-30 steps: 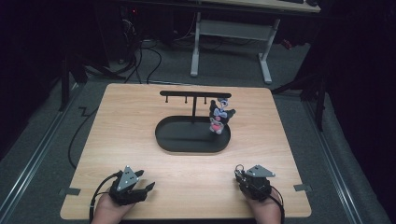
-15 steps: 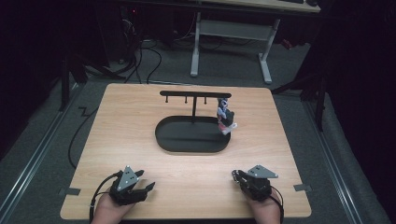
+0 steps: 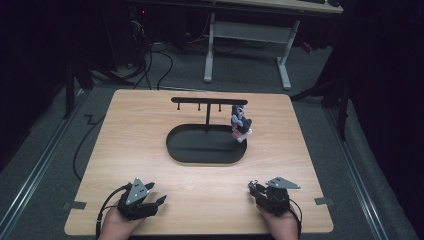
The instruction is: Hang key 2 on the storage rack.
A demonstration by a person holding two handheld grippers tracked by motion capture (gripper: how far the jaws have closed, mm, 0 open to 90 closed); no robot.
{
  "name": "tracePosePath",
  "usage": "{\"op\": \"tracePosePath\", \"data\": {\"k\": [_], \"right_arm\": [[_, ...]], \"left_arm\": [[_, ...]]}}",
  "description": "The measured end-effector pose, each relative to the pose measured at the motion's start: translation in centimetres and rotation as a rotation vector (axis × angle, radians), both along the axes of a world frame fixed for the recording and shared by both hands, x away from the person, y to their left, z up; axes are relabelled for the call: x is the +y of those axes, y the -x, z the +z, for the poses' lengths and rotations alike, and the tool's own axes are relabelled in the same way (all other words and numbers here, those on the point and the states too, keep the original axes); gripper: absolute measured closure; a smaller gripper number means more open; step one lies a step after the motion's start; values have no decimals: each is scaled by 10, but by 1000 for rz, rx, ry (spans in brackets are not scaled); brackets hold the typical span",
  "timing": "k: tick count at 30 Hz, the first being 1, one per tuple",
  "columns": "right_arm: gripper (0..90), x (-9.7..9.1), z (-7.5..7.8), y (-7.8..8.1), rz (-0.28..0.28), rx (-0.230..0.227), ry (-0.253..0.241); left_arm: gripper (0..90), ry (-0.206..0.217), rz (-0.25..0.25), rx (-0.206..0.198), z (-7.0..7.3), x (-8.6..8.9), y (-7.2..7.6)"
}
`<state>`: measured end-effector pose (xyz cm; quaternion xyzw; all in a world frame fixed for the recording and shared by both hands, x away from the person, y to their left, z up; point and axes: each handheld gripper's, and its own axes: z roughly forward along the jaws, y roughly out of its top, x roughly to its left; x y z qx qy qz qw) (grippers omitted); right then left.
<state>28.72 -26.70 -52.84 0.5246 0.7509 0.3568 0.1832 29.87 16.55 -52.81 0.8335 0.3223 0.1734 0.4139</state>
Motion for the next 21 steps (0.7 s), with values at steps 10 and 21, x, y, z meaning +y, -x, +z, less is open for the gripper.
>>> {"op": "tracePosePath", "data": {"k": [10,21], "right_arm": [[688,6,1,0,12,-12,57],[736,1,4,0,-6,-28,70]], "left_arm": [[376,3,2,-2,1,1,0],[376,2,4,-4,1,3,-1]]}}
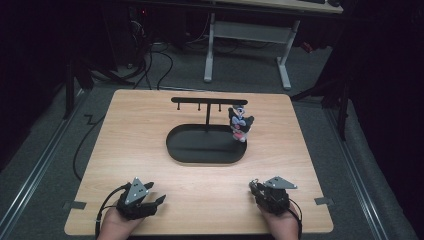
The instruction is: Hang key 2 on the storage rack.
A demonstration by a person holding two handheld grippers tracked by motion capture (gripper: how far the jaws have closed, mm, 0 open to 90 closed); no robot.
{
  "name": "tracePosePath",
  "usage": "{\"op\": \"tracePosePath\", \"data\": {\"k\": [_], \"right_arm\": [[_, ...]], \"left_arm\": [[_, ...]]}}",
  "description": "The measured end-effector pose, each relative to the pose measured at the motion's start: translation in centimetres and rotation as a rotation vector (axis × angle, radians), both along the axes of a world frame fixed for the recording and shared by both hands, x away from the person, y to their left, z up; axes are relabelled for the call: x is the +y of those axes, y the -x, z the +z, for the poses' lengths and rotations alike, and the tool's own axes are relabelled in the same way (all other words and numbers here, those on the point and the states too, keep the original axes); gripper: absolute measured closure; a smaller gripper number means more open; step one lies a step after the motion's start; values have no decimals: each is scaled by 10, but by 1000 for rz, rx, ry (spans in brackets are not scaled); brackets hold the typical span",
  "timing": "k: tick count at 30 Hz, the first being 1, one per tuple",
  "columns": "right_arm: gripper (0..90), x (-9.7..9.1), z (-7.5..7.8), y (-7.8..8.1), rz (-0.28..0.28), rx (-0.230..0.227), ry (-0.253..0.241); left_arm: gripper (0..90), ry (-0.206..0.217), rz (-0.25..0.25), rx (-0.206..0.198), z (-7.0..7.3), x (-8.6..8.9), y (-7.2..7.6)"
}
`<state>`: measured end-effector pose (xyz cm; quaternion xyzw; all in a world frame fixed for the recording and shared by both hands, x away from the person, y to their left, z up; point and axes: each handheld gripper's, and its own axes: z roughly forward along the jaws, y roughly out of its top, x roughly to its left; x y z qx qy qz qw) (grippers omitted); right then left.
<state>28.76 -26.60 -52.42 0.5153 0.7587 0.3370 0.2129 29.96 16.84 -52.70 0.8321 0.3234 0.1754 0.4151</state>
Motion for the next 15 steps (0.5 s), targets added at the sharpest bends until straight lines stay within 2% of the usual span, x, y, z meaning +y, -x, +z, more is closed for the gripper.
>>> {"op": "tracePosePath", "data": {"k": [1,4,5,9,12,14,15], "right_arm": [[853,-3,2,1,-7,-13,-23],[863,-7,1,0,-24,1,-29],[900,-8,1,1,-20,0,-36],[900,-10,2,1,-31,-4,-51],[794,-9,2,1,-46,3,-74],[792,-9,2,0,-45,9,-77],[795,-7,1,0,-45,13,-60]], "left_arm": [[376,-3,0,1,0,0,0],[376,3,1,3,0,0,-1],[376,0,1,3,0,0,0],[376,-2,-1,0,0,0,0],[376,-2,-2,2,-1,0,0],[376,-3,-3,3,-1,0,-1],[376,-3,-4,3,-1,-1,-1]]}}
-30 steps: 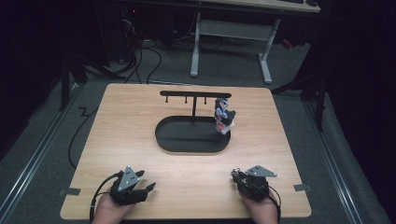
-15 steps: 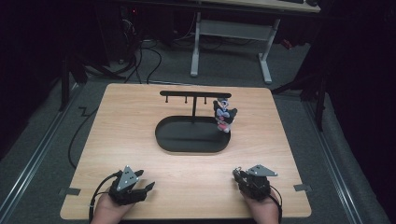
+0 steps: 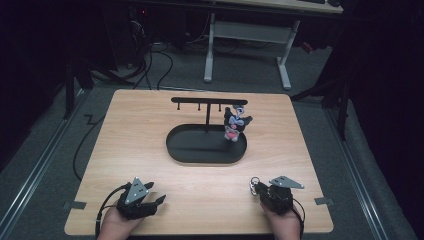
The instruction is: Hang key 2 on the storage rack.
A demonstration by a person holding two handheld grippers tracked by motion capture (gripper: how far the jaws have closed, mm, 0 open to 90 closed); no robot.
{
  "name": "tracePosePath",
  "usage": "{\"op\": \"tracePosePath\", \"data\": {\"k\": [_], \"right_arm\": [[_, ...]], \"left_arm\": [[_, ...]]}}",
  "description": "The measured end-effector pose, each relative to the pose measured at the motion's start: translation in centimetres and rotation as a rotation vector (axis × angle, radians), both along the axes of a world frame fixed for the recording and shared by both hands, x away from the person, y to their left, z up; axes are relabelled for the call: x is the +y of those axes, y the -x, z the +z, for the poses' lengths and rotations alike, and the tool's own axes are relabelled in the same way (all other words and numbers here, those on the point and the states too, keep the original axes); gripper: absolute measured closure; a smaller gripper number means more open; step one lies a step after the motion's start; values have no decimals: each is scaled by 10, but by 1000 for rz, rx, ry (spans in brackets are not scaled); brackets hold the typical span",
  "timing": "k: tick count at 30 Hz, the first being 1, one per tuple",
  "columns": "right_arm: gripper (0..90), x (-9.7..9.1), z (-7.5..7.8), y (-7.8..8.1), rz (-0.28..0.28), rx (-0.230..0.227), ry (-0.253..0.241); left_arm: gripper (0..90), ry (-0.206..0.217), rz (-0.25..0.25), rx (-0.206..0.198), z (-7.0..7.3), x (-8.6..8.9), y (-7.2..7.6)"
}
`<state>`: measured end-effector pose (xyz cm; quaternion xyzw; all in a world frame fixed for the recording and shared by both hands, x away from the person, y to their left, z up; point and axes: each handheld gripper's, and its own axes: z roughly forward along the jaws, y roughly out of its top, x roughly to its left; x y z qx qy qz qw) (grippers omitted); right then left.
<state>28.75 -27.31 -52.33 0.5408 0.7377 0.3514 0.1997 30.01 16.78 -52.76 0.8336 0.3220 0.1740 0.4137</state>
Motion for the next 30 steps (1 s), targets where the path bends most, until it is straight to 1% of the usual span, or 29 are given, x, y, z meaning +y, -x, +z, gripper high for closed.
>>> {"op": "tracePosePath", "data": {"k": [2,4,5,6,7,9,10,11,12,13,14,15,16,17,18,19,20,21,22,23,24,26,27,28,29,30], "right_arm": [[794,4,-3,-1,14,16,46],[794,5,-2,-2,13,18,51],[827,5,-2,-1,23,22,61],[827,5,-2,-1,23,22,61],[829,4,-1,-2,30,37,64],[827,3,0,-3,41,44,67],[815,1,4,-6,63,91,72],[816,0,6,-8,75,107,88],[816,0,6,-8,75,107,88],[819,1,10,-10,106,140,138],[817,2,13,-12,123,163,164],[817,2,13,-12,123,163,164],[812,3,16,-15,139,193,184],[804,5,21,-23,166,273,213],[804,5,21,-23,166,273,213],[802,8,26,-32,189,345,262],[802,8,26,-32,189,345,262],[803,11,30,-40,202,412,289],[803,11,30,-40,202,412,289],[823,13,32,-48,216,469,322],[823,13,32,-48,216,469,322],[817,15,34,-56,228,527,355],[795,16,35,-63,244,579,390],[777,17,36,-67,259,603,407],[757,19,36,-71,247,644,422],[740,20,36,-75,260,661,443]], "left_arm": [[376,0,-1,0,0,0,0],[376,-1,0,0,0,0,0],[375,-2,3,1,0,0,0],[376,-2,3,1,0,0,0],[376,-2,9,5,0,1,1],[375,-3,11,2,0,1,2],[376,1,14,1,0,1,2],[376,-5,16,0,0,1,3],[376,-5,16,0,0,1,3],[376,-7,13,-2,1,1,3],[376,-7,13,-2,1,1,3],[376,-10,10,-3,1,1,3],[376,-12,7,-2,1,1,3],[376,-12,3,-5,1,0,3],[376,-12,3,-5,1,0,3],[376,-20,-4,-8,1,0,3],[375,-20,-4,-8,1,0,3],[375,-20,-8,-10,1,-1,3],[375,-20,-8,-10,1,-1,3],[375,-21,-12,-12,1,-1,3],[375,-21,-12,-12,1,-1,3],[375,-22,-18,-14,2,-1,4],[375,-19,-21,-18,3,-1,4],[375,-19,-21,-18,3,-1,4],[375,-14,-23,-17,3,-1,4],[375,-14,-23,-17,3,-1,4]]}}
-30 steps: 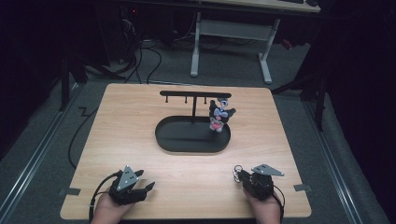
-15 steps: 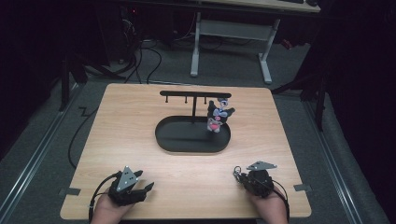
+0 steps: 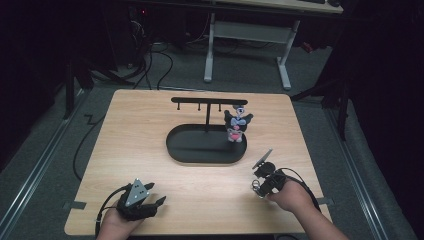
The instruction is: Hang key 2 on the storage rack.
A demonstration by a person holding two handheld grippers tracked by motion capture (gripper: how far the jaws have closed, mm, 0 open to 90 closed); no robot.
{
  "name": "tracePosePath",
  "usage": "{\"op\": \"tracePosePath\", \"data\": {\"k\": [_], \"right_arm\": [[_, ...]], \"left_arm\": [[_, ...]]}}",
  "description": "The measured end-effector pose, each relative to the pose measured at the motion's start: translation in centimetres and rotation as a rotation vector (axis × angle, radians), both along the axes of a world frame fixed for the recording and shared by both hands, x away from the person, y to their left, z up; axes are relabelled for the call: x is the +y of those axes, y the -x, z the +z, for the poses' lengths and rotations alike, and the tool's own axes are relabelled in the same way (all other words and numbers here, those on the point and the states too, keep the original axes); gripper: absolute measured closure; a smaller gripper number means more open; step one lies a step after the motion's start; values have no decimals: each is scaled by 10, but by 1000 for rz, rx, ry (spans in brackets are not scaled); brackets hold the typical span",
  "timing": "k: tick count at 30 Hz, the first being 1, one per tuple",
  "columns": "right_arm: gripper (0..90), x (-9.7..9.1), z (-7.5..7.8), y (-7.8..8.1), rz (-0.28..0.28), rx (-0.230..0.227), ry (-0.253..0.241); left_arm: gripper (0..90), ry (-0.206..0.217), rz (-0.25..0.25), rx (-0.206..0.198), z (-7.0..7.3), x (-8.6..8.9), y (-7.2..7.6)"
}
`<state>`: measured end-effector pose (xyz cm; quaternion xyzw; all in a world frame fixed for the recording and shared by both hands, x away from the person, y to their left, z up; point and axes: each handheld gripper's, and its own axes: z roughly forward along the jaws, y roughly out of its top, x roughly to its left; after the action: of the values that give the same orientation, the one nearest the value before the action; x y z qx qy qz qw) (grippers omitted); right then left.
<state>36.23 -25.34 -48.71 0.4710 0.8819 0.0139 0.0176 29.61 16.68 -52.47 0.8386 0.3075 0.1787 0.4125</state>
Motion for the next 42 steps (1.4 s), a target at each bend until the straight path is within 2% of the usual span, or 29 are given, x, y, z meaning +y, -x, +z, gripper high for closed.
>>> {"op": "tracePosePath", "data": {"k": [2,3,4,5,8,9,10,11,16,18,20,21,22,27,29,35,42], "right_arm": [[756,2,0,-7,6,49,21],[756,2,0,-7,6,49,21],[768,3,0,-10,17,71,35],[833,5,0,-13,23,83,49],[842,7,-1,-13,39,74,54],[846,11,0,-10,77,58,77],[846,11,0,-10,77,58,77],[848,11,0,-9,107,46,84],[850,8,2,-9,119,29,83],[850,5,9,-8,111,19,65],[850,1,24,-8,105,0,45],[850,0,30,-8,107,-7,45],[850,0,30,-8,107,-7,45],[850,-1,57,-9,93,-47,15],[850,-1,67,-10,97,-62,7],[850,5,84,-18,100,-87,-5],[850,16,92,-30,112,-81,10]], "left_arm": [[375,2,0,-3,0,0,0],[375,1,0,-3,0,0,0],[375,4,2,-6,0,0,0],[375,4,3,-5,1,1,0],[375,8,3,-5,1,1,1],[375,7,3,-6,1,1,1],[375,6,3,-5,1,1,1],[375,5,5,-2,0,1,1],[375,1,8,1,0,0,1],[375,5,13,-2,-1,1,1],[376,6,15,2,-1,2,0],[376,5,16,1,-1,2,0],[376,5,16,1,-1,2,0],[376,8,12,-1,0,2,-1],[377,22,12,0,0,1,-2],[377,23,1,-8,0,-2,-3],[377,28,-6,-16,2,-4,-4]]}}
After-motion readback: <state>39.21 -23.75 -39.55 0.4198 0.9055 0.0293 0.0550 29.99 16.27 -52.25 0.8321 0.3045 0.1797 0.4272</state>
